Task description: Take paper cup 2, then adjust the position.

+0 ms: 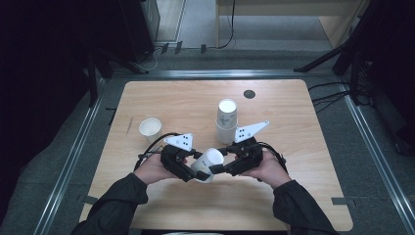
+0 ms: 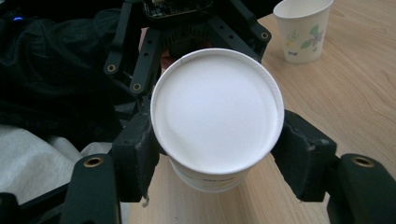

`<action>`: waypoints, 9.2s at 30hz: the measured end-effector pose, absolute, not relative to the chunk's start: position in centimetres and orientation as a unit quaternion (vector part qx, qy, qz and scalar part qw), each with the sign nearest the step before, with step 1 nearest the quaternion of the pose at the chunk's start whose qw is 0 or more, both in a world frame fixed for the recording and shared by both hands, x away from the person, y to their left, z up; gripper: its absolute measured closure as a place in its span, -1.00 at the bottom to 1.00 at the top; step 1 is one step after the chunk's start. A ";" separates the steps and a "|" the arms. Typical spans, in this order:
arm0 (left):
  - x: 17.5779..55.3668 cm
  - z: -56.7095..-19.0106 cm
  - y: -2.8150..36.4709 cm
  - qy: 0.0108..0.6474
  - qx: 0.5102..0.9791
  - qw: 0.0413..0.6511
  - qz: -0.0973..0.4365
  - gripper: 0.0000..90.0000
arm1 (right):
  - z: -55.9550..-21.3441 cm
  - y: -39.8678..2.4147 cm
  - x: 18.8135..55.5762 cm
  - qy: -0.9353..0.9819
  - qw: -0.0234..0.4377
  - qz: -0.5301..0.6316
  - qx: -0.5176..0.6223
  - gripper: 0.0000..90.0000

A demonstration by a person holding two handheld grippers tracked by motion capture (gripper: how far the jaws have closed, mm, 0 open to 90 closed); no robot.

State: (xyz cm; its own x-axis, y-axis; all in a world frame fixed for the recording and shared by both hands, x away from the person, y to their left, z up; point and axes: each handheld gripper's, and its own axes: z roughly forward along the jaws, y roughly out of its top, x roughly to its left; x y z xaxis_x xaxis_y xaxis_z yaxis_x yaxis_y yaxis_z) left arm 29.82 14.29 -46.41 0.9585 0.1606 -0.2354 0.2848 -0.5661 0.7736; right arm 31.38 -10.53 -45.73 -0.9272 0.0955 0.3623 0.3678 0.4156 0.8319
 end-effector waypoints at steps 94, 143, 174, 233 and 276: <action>31.0 -44.0 11.7 0.037 0.970 0.237 -0.045 -0.57 | -46.7 -8.9 29.8 -0.868 0.053 -0.483 -0.097 -0.21; 29.8 -46.3 16.2 0.156 0.900 0.402 -0.068 -0.69 | -44.1 -12.9 31.0 -0.825 0.048 -0.551 -0.117 -0.21; 29.5 -46.5 15.5 0.104 0.857 0.499 -0.075 -0.58 | -44.8 -10.8 30.5 -0.829 0.099 -0.543 -0.087 -0.21; 31.5 -41.2 16.7 0.119 0.894 0.429 -0.043 -0.43 | -45.8 -12.3 30.3 -0.855 0.046 -0.502 -0.121 -0.38; 31.9 -42.6 13.1 0.099 0.964 0.238 -0.071 -0.42 | -47.0 -10.0 30.3 -0.874 0.044 -0.473 -0.104 -0.43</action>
State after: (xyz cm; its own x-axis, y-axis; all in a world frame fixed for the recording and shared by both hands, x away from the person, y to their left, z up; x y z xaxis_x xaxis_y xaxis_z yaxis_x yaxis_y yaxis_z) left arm 31.88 13.06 -42.59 0.9704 0.1560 -0.1843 0.2239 -0.8671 0.4451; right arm 30.28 -10.05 -47.00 -0.9744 0.1409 0.1749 0.2235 0.5312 0.8172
